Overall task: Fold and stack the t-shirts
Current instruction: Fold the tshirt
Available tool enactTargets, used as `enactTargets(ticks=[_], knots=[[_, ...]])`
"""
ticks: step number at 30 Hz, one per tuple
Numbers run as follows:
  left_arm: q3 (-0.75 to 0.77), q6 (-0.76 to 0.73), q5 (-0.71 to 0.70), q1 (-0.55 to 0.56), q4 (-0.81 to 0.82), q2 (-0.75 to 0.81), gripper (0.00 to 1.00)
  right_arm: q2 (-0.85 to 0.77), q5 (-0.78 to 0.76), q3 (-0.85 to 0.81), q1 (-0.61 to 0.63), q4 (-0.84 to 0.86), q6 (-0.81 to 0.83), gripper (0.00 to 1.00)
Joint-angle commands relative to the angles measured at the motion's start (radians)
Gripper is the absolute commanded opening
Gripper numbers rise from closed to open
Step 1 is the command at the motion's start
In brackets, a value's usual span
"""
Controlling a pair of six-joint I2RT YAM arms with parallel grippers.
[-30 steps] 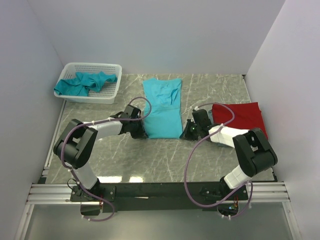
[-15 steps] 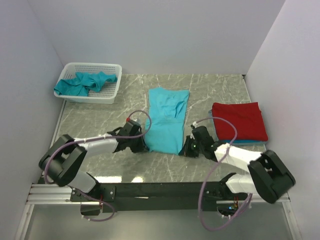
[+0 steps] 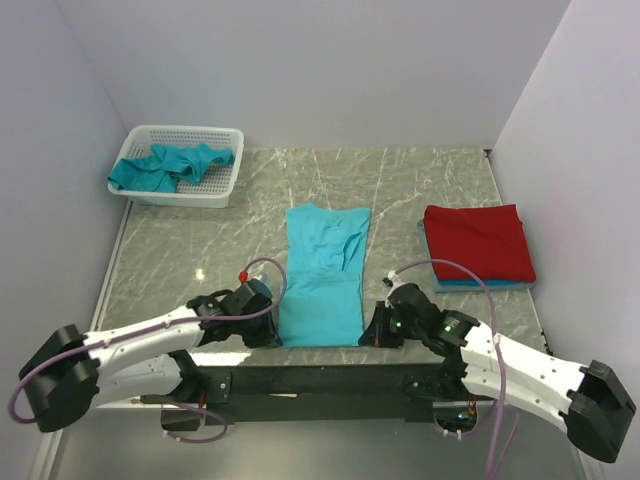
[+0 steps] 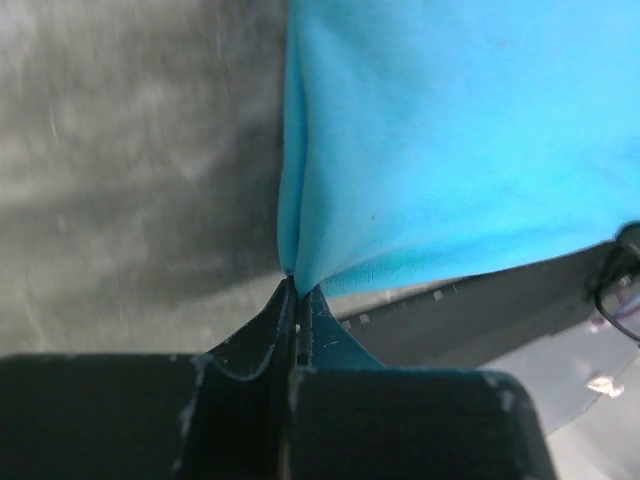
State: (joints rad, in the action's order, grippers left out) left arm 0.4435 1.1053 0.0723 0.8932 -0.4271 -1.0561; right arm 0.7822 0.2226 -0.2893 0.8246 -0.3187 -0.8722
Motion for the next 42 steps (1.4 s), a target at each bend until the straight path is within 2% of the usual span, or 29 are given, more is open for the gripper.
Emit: enactTargets(ticks=[1, 3, 10, 20, 24, 31, 42], knots=[[0.043, 0.042, -0.055, 0.024, -0.134, 0.083, 0.01, -0.056, -0.043, -0.043, 0.031, -0.103, -0.044, 0.0], [0.073, 0.045, -0.069, 0.023, -0.156, 0.128, 0.01, -0.072, -0.106, -0.094, 0.033, -0.176, -0.036, 0.0], [0.161, 0.034, -0.121, 0.023, -0.187, 0.166, 0.01, -0.124, -0.221, -0.217, 0.031, -0.247, 0.004, 0.0], [0.342, -0.068, -0.21, 0.0, -0.168, 0.044, 0.01, -0.024, -0.344, -0.384, -0.008, -0.198, 0.121, 0.0], [0.372, -0.116, -0.194, -0.036, -0.101, 0.038, 0.01, -0.015, -0.316, -0.409, -0.067, -0.129, 0.142, 0.0], [0.426, -0.211, -0.148, -0.175, -0.047, 0.001, 0.01, 0.043, -0.233, -0.439, -0.16, -0.089, 0.191, 0.0], [0.555, -0.291, -0.082, -0.272, -0.021, -0.159, 0.01, 0.124, -0.187, -0.521, -0.252, -0.066, 0.265, 0.0]])
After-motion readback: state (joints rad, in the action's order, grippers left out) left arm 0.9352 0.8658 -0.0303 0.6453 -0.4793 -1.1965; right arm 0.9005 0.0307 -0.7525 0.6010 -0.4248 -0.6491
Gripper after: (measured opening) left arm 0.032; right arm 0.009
